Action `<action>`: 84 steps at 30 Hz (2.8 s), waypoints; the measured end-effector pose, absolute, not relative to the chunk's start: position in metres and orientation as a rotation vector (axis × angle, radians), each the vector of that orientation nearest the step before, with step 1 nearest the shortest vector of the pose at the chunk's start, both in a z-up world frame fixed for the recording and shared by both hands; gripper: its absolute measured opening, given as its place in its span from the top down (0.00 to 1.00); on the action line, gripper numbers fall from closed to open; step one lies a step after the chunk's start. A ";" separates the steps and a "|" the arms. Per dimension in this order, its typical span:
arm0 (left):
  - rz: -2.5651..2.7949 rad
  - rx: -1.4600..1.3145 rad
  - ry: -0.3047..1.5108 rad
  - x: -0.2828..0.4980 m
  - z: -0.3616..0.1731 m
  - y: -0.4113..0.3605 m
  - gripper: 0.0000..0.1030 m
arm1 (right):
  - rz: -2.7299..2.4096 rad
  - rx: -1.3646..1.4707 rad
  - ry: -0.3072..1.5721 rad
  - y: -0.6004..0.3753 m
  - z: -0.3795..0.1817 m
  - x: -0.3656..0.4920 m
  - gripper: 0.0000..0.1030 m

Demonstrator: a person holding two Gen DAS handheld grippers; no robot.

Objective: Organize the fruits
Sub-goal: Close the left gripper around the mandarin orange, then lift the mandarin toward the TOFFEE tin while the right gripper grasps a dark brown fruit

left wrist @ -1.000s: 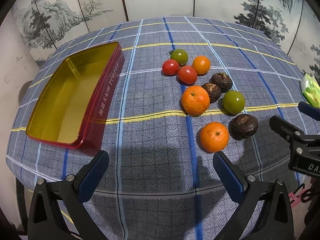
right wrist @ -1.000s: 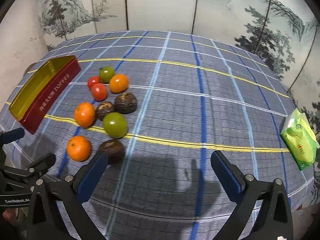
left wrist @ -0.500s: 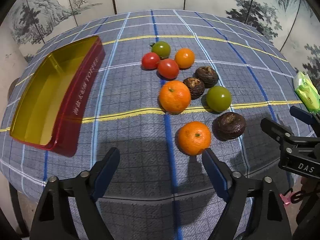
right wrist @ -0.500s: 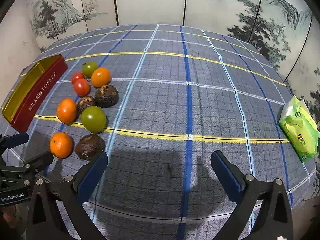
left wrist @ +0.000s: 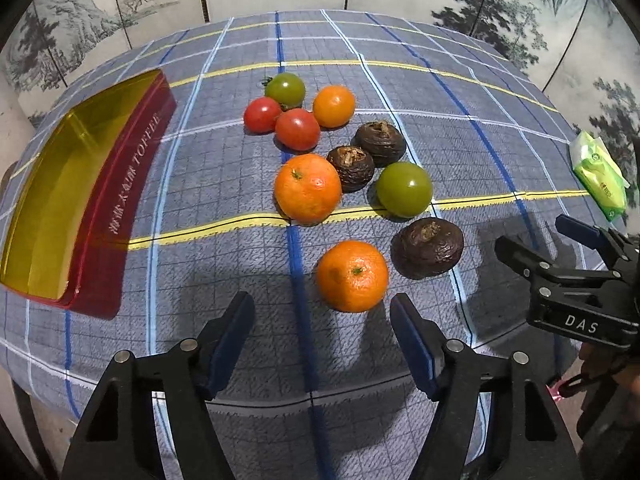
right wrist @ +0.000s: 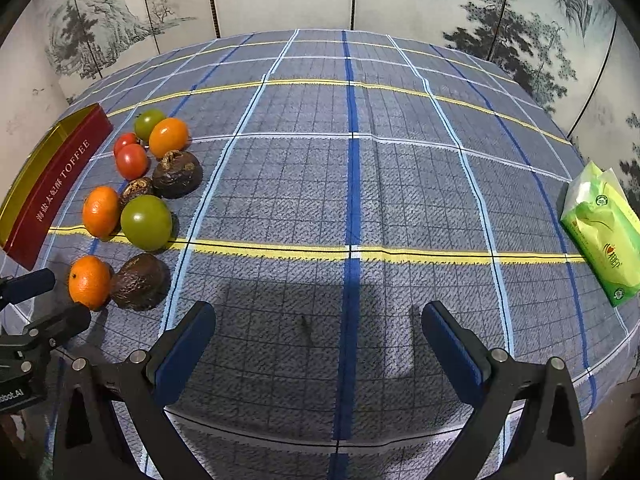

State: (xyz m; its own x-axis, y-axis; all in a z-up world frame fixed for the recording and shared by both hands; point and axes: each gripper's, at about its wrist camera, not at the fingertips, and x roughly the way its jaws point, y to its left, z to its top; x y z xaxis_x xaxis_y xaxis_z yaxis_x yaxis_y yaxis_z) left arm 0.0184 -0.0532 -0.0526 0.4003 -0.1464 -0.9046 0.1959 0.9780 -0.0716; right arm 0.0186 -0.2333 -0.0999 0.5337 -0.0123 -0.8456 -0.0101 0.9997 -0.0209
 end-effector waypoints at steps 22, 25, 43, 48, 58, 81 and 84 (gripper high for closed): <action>-0.297 0.018 1.144 0.030 -0.059 -0.063 0.63 | 0.014 -0.031 1.029 -0.228 -0.109 0.018 0.01; -0.300 0.012 1.149 0.029 -0.059 -0.060 0.64 | 0.017 -0.035 1.032 -0.227 -0.110 0.017 0.01; -0.237 -0.031 1.058 0.023 -0.012 -0.004 0.64 | 0.056 -0.066 1.042 -0.211 -0.112 0.010 0.01; -0.163 -0.037 1.015 0.028 0.004 0.032 0.64 | 0.120 -0.102 1.045 -0.193 -0.112 0.008 0.01; -0.003 -0.090 0.999 0.037 0.004 0.103 0.64 | 0.240 -0.161 1.020 -0.155 -0.108 0.010 0.29; 0.174 -0.141 1.039 0.061 -0.028 0.183 0.64 | 0.274 -0.170 1.008 -0.132 -0.103 0.022 0.63; 0.180 -0.139 1.047 0.062 -0.031 0.185 0.64 | 0.273 -0.168 1.007 -0.132 -0.103 0.021 0.63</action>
